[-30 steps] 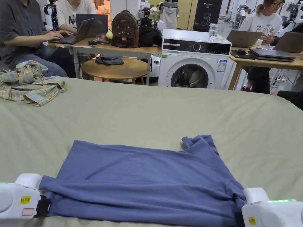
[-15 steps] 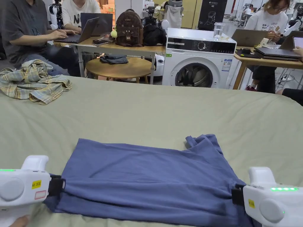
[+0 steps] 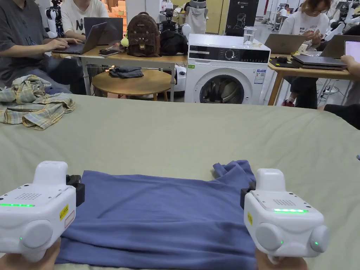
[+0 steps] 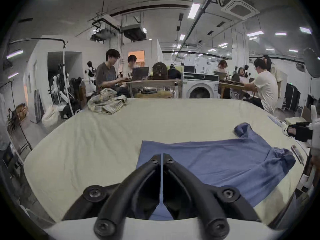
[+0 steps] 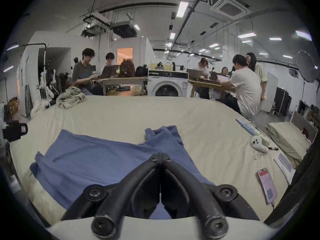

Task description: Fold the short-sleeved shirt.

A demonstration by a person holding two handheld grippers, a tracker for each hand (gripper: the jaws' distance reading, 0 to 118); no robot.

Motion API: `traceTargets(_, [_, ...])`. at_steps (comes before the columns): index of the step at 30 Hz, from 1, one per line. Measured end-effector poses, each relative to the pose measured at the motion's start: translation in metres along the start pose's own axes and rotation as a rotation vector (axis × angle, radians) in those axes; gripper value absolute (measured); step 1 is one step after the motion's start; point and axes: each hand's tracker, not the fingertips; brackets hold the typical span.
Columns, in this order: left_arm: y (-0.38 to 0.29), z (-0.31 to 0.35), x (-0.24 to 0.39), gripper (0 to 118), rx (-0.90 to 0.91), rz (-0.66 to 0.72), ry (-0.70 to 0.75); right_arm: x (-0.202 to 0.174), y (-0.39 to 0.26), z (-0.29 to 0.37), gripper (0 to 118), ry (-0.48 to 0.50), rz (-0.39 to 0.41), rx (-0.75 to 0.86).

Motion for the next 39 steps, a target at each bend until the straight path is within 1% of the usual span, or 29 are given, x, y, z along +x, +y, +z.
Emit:
traceTargets(2, [0.003,-0.008,0.002,0,-0.016,-0.025,0.004,-0.005,0.002,-0.004,0,0.028,-0.022,0.006])
traceTargets(5, [0.012,-0.033,-0.009,0,-0.082,-0.014,0.004,-0.014,0.006,-0.014,0,0.032,-0.012,-0.007])
traceTargets(8, [0.022,-0.072,-0.032,0,-0.184,0.044,-0.019,-0.017,0.008,-0.029,0,0.065,-0.021,-0.026])
traceTargets(11, [0.035,-0.116,-0.049,0,-0.284,0.03,-0.001,-0.017,0.01,-0.046,0,0.075,-0.015,-0.057])
traceTargets(12, [0.04,-0.132,-0.057,0,-0.326,0.032,-0.017,-0.017,0.012,-0.051,0,0.076,-0.015,-0.067])
traceTargets(14, [0.05,-0.161,-0.07,0,-0.371,0.059,-0.037,-0.017,0.013,-0.061,0,0.078,-0.007,-0.088])
traceTargets(16, [0.059,-0.196,-0.084,0,-0.468,0.091,-0.051,-0.018,0.013,-0.071,0,0.07,0.015,-0.106])
traceTargets(17, [0.062,-0.204,-0.087,4,-0.485,0.098,-0.052,-0.018,0.013,-0.074,0,0.075,0.021,-0.113])
traceTargets(19, [0.065,-0.231,-0.095,33,-0.541,0.125,-0.061,-0.018,0.013,-0.082,0,0.077,0.024,-0.133])
traceTargets(20, [0.064,-0.242,-0.097,41,-0.568,0.137,-0.073,-0.018,0.013,-0.083,0,0.075,0.027,-0.138])
traceTargets(24, [0.056,-0.282,-0.096,47,-0.658,0.147,-0.077,-0.017,0.009,-0.094,0,0.072,0.034,-0.173])
traceTargets(25, [0.053,-0.289,-0.094,47,-0.673,0.138,-0.059,-0.017,0.008,-0.097,0,0.071,0.036,-0.184])
traceTargets(27, [0.047,-0.3,-0.09,47,-0.679,0.132,-0.076,-0.016,0.005,-0.101,0,0.069,0.045,-0.199])
traceTargets(29, [0.044,-0.301,-0.079,46,-0.702,0.081,-0.031,-0.013,0.001,-0.104,0,0.063,0.048,-0.213])
traceTargets(30, [0.045,-0.296,-0.071,38,-0.664,0.022,-0.019,-0.011,0.0,-0.106,0,0.061,0.045,-0.222])
traceTargets(31, [0.045,-0.296,-0.062,27,-0.643,-0.022,-0.003,-0.009,-0.001,-0.108,0,0.062,0.039,-0.229])
traceTargets(32, [0.045,-0.296,-0.056,10,-0.645,-0.041,0.015,-0.008,-0.001,-0.108,0,0.062,0.034,-0.233])
traceTargets(33, [0.045,-0.292,-0.05,0,-0.632,-0.076,0.015,-0.006,-0.001,-0.109,0,0.061,0.029,-0.237])
traceTargets(34, [0.045,-0.29,-0.045,0,-0.624,-0.098,0.009,-0.004,0.0,-0.112,0,0.062,0.025,-0.243])
traceTargets(37, [0.045,-0.28,-0.043,0,-0.602,-0.095,0.016,0.004,0.007,-0.118,0,0.057,0.012,-0.256])
traceTargets(38, [0.046,-0.274,-0.045,0,-0.58,-0.076,0.008,0.007,0.011,-0.119,0,0.055,0.002,-0.255])
traceTargets(39, [0.048,-0.265,-0.048,0,-0.544,-0.024,-0.017,0.012,0.017,-0.121,0,0.054,-0.004,-0.253])
